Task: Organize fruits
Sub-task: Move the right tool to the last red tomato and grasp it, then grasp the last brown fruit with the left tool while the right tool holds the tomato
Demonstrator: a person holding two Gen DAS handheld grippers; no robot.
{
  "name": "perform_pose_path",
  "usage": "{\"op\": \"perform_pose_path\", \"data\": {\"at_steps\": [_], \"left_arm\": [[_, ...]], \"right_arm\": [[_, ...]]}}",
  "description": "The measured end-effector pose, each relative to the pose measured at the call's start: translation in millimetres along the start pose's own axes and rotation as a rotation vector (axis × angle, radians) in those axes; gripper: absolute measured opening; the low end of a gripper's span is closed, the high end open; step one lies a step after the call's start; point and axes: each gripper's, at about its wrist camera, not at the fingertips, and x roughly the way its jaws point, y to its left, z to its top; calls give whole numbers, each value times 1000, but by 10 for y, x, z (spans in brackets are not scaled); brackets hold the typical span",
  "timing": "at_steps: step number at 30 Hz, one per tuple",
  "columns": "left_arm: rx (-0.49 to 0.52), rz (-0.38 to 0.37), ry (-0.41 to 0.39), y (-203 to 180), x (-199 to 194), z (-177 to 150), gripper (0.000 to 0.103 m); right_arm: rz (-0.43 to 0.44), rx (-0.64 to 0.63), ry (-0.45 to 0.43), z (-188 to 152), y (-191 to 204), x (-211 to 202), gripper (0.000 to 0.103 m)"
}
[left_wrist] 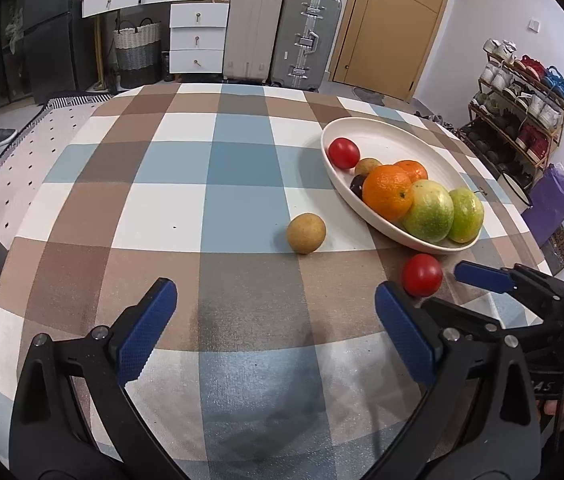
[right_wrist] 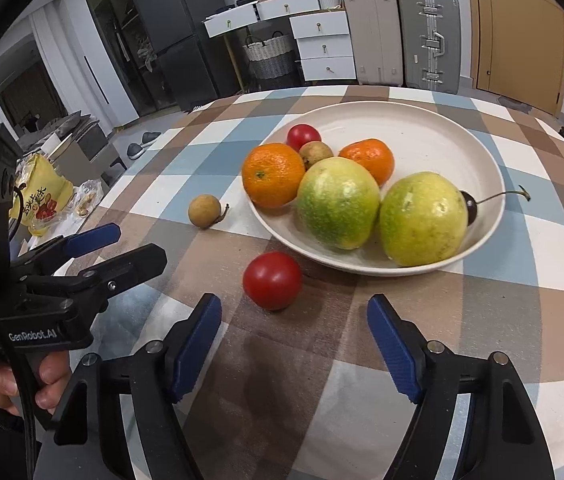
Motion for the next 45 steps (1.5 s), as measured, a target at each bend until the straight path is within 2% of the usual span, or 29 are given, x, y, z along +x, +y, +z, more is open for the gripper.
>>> {"op": "perform_pose_path", "data": {"at_steps": [11, 13, 15, 18, 36, 41, 45], "left_arm": [[-15, -7, -2, 47, 11, -9, 99], [-15, -8, -1, 47, 12, -11, 99], [-15, -7, -2, 48, 11, -12, 99], [-16, -3, 3, 51, 28, -12, 99], [-28, 60, -18, 35, 138, 94, 97], [8, 62, 43, -51, 352, 184, 78], [42, 51, 48, -152, 451, 232, 75]], "right_arm": [[-5, -45, -6, 39, 144, 90, 53], [0, -58, -9, 40, 170, 104, 49], [10, -71, -11, 42, 190, 112, 38], [34, -64, -15, 33, 166, 109, 32], [61, -59, -72, -12, 97, -142, 32], [54, -52, -81, -47, 62, -229, 32], [42, -44, -89, -63, 16, -294, 32]]}}
